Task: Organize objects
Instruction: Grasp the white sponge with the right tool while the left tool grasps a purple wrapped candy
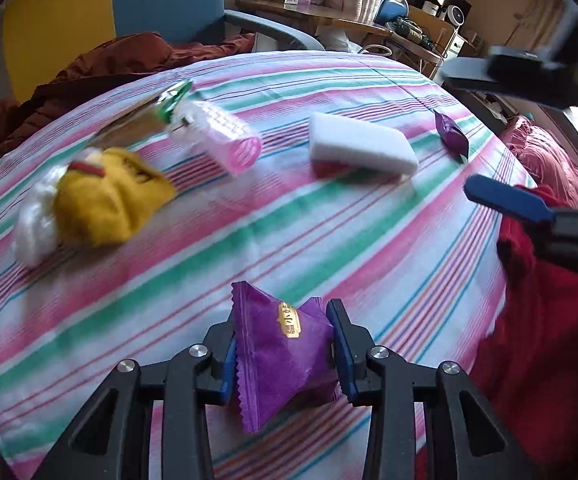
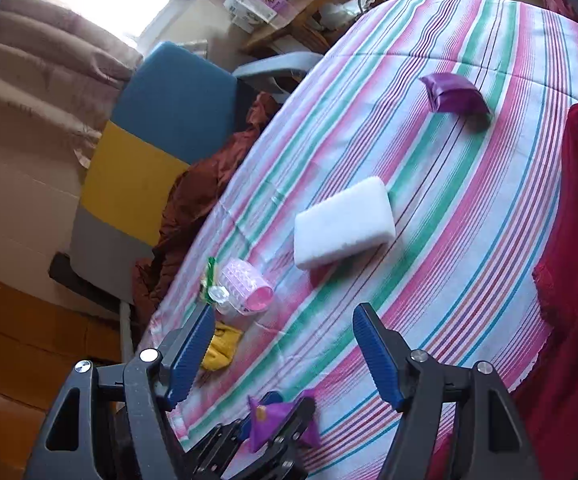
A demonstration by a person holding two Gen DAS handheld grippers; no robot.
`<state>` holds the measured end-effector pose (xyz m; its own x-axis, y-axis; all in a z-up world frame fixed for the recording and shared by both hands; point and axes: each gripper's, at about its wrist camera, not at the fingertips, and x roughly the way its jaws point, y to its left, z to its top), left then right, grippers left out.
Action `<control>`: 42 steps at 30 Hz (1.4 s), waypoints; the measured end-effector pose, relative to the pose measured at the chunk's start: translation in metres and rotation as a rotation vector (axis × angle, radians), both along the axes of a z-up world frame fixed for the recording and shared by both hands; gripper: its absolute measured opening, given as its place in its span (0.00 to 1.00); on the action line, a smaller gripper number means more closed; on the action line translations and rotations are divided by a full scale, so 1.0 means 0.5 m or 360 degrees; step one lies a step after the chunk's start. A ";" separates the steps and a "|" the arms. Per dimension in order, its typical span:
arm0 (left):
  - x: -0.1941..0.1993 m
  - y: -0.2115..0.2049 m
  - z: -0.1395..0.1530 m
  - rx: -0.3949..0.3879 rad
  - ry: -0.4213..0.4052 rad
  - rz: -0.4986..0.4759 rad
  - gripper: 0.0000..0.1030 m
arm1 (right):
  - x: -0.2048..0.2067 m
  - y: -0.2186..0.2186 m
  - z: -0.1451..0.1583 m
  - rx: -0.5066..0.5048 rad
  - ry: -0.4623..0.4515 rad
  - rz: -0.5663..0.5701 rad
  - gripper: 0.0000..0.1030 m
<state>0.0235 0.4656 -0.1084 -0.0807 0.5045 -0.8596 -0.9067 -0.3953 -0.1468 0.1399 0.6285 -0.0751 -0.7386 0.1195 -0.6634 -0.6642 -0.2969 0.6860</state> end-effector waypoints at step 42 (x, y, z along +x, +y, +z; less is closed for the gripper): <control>-0.047 -0.221 0.017 0.0150 -0.0196 0.0209 0.37 | -0.228 -0.008 -0.043 0.0654 -0.0947 0.1290 0.66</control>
<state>-0.0001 0.3551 -0.0997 -0.0485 0.5750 -0.8167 -0.8212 -0.4885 -0.2951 0.0260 0.6246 -0.0968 -0.2713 0.0355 -0.9618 -0.3605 -0.9303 0.0673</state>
